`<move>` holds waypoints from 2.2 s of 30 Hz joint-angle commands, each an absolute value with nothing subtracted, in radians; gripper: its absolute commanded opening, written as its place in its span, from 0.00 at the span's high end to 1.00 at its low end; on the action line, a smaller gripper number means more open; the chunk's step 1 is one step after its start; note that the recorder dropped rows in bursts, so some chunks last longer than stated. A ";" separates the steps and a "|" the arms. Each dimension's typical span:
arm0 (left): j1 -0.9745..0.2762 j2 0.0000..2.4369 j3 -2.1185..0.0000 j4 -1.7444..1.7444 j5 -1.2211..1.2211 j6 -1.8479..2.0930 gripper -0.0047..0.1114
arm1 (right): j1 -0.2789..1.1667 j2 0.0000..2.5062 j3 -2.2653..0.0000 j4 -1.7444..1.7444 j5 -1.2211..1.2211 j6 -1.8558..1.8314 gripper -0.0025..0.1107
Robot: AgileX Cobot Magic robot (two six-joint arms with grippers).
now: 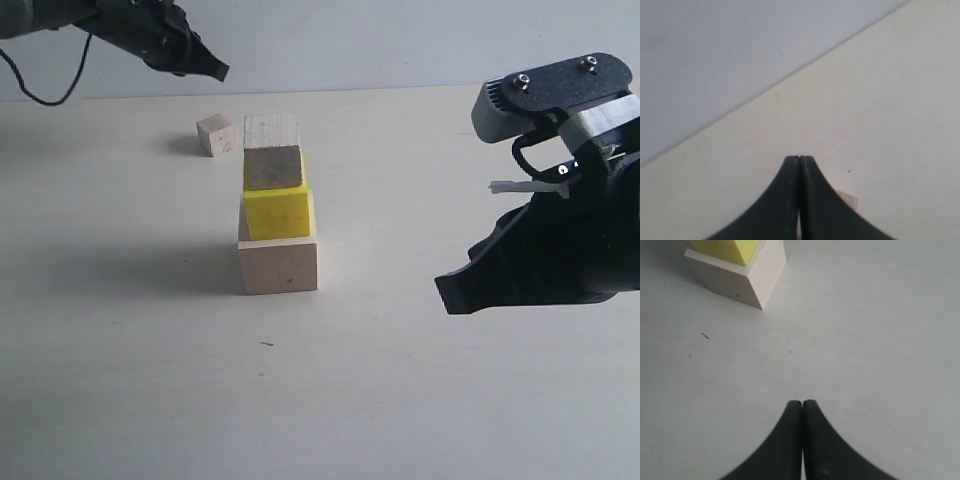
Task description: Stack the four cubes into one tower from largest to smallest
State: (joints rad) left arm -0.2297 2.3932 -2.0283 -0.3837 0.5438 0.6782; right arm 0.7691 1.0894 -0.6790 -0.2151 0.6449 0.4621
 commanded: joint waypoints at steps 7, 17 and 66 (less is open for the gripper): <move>-0.251 2.595 -2.214 -0.442 0.565 0.665 0.96 | 0.768 1.082 -0.675 -0.213 0.631 0.445 0.98; -0.270 2.653 -2.270 -0.395 0.557 0.655 0.96 | 0.768 1.082 -0.675 -0.216 0.635 0.445 0.98; -0.219 2.285 -1.609 -0.328 0.535 0.638 0.96 | 0.768 1.082 -0.675 -0.184 0.663 0.431 0.98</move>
